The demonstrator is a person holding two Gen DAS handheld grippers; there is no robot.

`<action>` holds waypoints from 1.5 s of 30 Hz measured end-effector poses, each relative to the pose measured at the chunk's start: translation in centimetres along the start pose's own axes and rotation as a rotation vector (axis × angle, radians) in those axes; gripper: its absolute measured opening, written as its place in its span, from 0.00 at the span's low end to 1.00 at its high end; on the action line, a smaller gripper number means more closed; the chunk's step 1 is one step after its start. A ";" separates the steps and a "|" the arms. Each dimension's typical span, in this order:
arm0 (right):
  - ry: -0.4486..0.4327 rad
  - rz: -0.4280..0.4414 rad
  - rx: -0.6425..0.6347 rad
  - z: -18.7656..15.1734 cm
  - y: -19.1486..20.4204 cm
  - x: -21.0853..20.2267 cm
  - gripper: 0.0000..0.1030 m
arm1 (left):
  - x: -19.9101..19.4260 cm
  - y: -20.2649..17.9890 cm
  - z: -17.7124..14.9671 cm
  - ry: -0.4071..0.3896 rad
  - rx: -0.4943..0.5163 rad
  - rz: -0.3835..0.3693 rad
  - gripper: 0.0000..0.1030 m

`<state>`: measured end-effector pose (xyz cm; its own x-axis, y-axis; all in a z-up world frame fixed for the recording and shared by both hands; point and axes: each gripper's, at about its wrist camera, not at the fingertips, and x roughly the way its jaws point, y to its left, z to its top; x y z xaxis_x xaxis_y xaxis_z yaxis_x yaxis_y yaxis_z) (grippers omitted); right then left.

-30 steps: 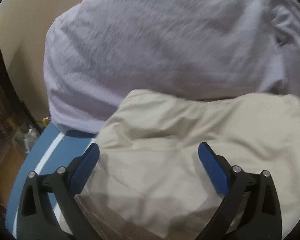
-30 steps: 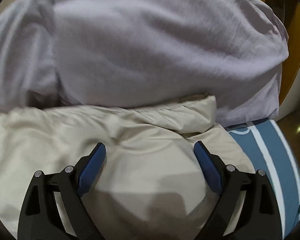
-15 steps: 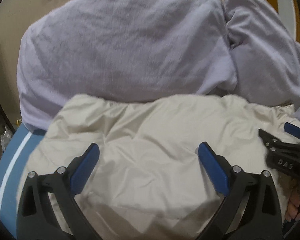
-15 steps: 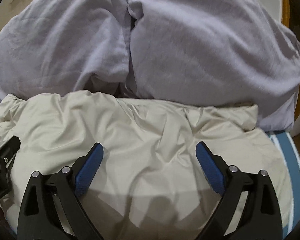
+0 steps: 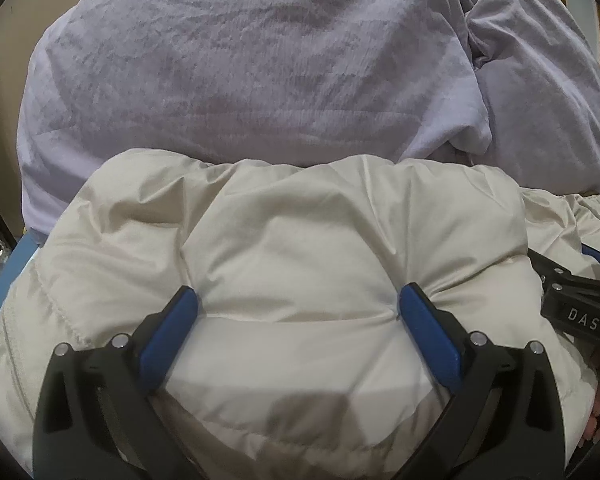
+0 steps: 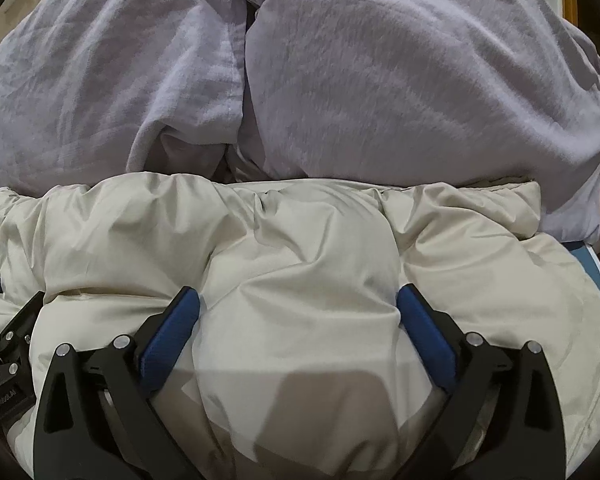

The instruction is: Fold large clothes

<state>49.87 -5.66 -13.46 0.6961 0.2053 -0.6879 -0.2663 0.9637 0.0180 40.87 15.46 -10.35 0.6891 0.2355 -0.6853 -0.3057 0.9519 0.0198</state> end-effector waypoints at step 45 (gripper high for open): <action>0.178 0.141 0.557 -9.4 -20.8 -8.9 0.82 | -10.0 12.0 -9.2 0.181 -0.303 0.006 0.89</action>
<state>42.90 -29.12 -14.53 0.5445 0.3523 -0.7611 0.0746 0.8835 0.4624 24.26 22.68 -9.99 0.5674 0.1767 -0.8042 -0.5090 0.8430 -0.1739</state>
